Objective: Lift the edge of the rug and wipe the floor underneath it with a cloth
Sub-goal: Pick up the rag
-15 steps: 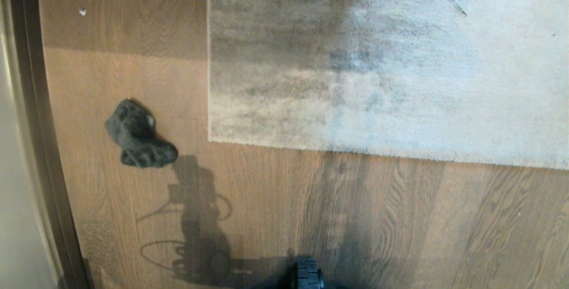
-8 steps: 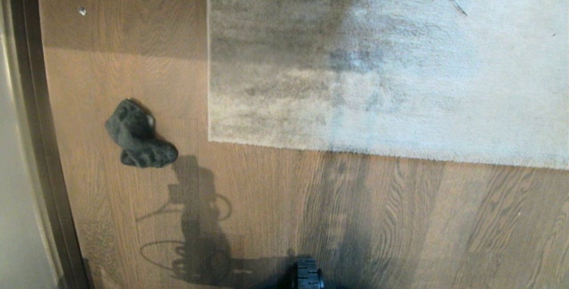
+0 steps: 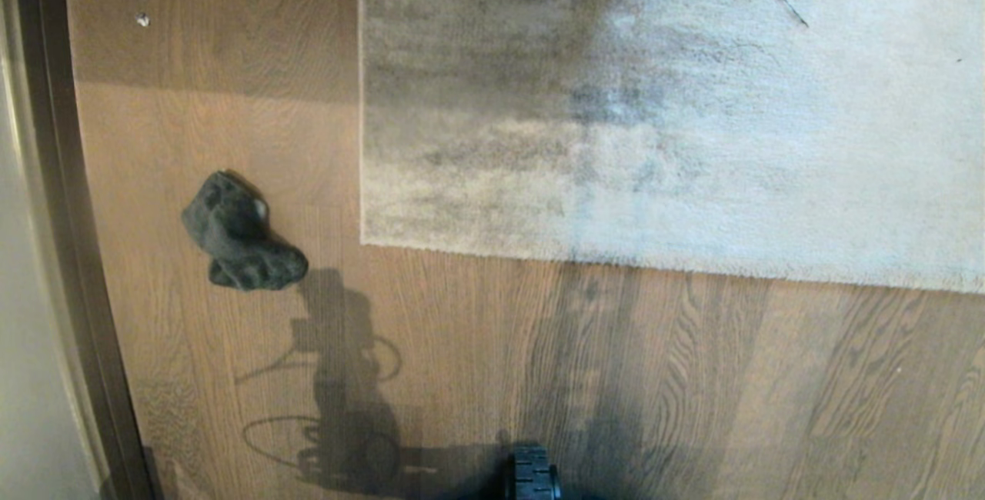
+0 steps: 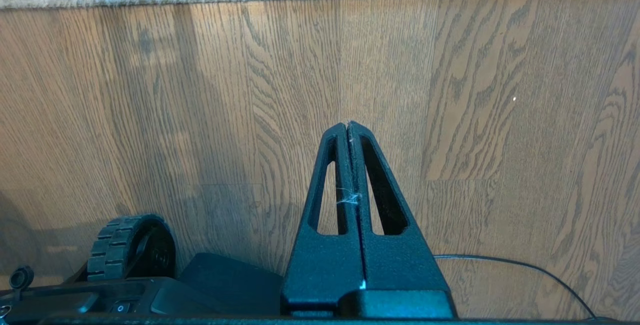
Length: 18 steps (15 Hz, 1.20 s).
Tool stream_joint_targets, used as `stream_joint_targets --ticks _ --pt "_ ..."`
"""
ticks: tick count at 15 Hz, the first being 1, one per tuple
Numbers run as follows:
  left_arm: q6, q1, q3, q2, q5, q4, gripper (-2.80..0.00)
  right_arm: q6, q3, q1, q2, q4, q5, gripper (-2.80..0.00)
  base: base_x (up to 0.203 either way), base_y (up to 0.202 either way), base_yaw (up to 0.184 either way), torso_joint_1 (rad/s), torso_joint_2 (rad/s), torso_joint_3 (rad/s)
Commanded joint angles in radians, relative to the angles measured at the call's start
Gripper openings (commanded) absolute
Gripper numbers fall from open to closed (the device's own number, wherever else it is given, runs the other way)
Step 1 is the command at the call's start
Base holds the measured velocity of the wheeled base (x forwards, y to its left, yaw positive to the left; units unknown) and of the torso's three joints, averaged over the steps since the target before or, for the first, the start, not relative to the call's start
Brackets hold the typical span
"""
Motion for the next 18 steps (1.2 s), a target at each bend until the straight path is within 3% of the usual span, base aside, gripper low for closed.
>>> stream_joint_targets --ticks 1,18 --pt "-0.001 0.0 0.0 0.0 0.001 0.0 -2.8 0.0 0.0 0.0 0.0 0.0 0.0 -2.8 0.0 0.0 0.0 0.0 0.0 0.0" --pt "-0.001 0.0 0.0 0.0 0.001 0.0 -2.8 -0.001 -0.001 0.0 0.0 0.0 -0.002 -2.8 0.0 0.0 0.0 0.0 0.0 0.0"
